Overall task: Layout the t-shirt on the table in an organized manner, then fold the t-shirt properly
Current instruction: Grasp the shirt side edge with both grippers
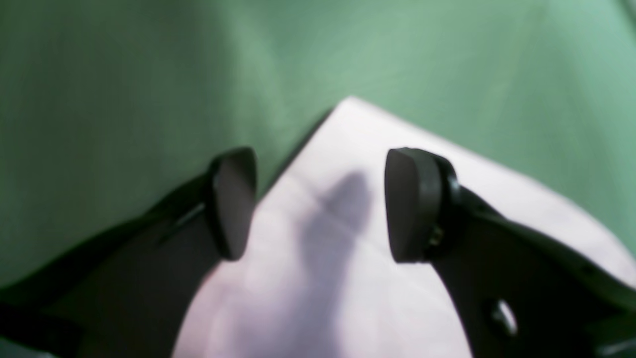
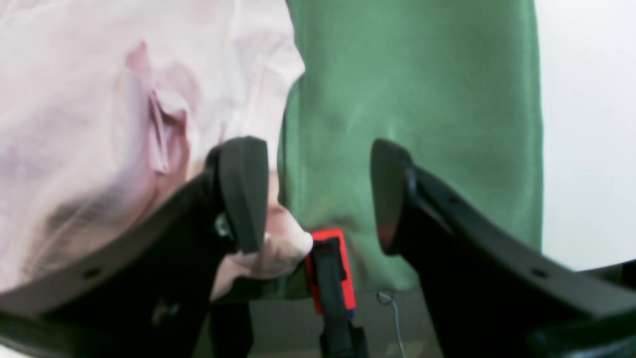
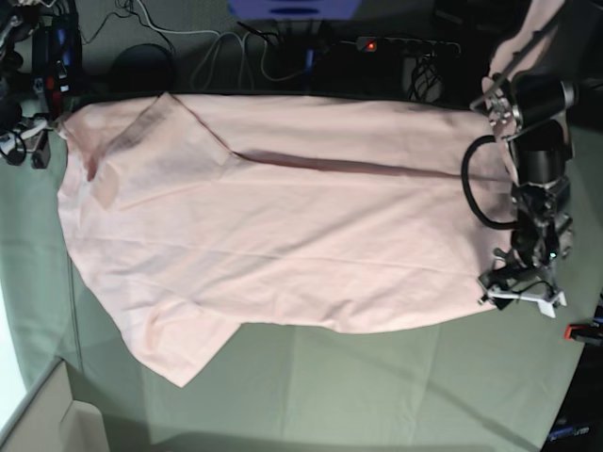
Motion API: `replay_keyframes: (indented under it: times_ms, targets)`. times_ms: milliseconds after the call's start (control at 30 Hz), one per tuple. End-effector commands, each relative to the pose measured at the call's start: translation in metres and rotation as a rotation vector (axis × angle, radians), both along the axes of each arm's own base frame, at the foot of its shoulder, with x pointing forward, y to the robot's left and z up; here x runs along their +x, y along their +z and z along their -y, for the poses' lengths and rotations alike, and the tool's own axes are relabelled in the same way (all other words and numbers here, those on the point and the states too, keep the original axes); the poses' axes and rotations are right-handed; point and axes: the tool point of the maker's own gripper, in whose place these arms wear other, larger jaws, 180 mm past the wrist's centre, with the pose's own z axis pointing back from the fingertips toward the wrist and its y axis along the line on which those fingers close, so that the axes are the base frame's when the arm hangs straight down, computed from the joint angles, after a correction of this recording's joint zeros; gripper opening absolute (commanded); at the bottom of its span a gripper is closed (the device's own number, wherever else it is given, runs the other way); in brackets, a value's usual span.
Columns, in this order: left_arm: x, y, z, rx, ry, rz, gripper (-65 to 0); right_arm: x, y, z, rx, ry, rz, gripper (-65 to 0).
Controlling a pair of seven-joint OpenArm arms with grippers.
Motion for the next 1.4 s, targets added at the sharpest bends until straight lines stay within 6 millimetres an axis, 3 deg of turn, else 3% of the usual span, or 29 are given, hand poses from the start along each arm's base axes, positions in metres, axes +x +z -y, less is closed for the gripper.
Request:
replay_keyframes:
  times_ms: [0,100,333,500,667,800,1000,1100,1300,1367]
  targets:
    - [0.018,0.018,-0.007,0.025,0.008,0.063,-25.6,0.009,0.014,0.006,-0.019,0.000,0.052,-31.8]
    - [0.013,0.004,-0.008,0.068,0.012,0.053,-25.8,0.008,0.014,0.006,-0.017,-0.001,0.051,-31.8]
    - [0.014,-0.001,0.001,0.137,-0.037,0.053,-28.2,0.012,0.015,0.006,-0.019,0.001,0.058,-31.8]
    - [0.014,-0.001,0.003,0.146,-0.046,0.052,-49.1,0.052,0.029,-0.002,-0.013,0.046,0.127,-31.8]
    - [0.014,0.000,0.003,0.148,-0.047,0.053,-65.0,0.115,0.019,-0.024,0.029,0.168,0.114,-31.8]
    - [0.015,0.002,0.002,0.147,-0.047,0.056,-64.8,0.160,-0.003,-0.021,0.032,0.186,0.020,-31.7]
    - [0.015,0.003,-0.002,0.151,-0.043,0.057,-64.9,0.206,-0.010,-0.022,0.044,0.187,0.020,-31.7]
    - [0.015,0.003,-0.002,0.155,-0.046,0.055,-64.9,0.216,-0.016,-0.028,0.066,0.194,0.033,-31.7]
    - [0.015,0.003,-0.003,0.155,-0.044,0.055,-64.9,0.210,-0.036,-0.039,0.134,0.181,0.047,-32.3]
    - [0.015,0.003,-0.003,0.152,-0.041,0.058,-64.9,0.209,-0.039,-0.041,0.145,0.178,0.057,-35.4]
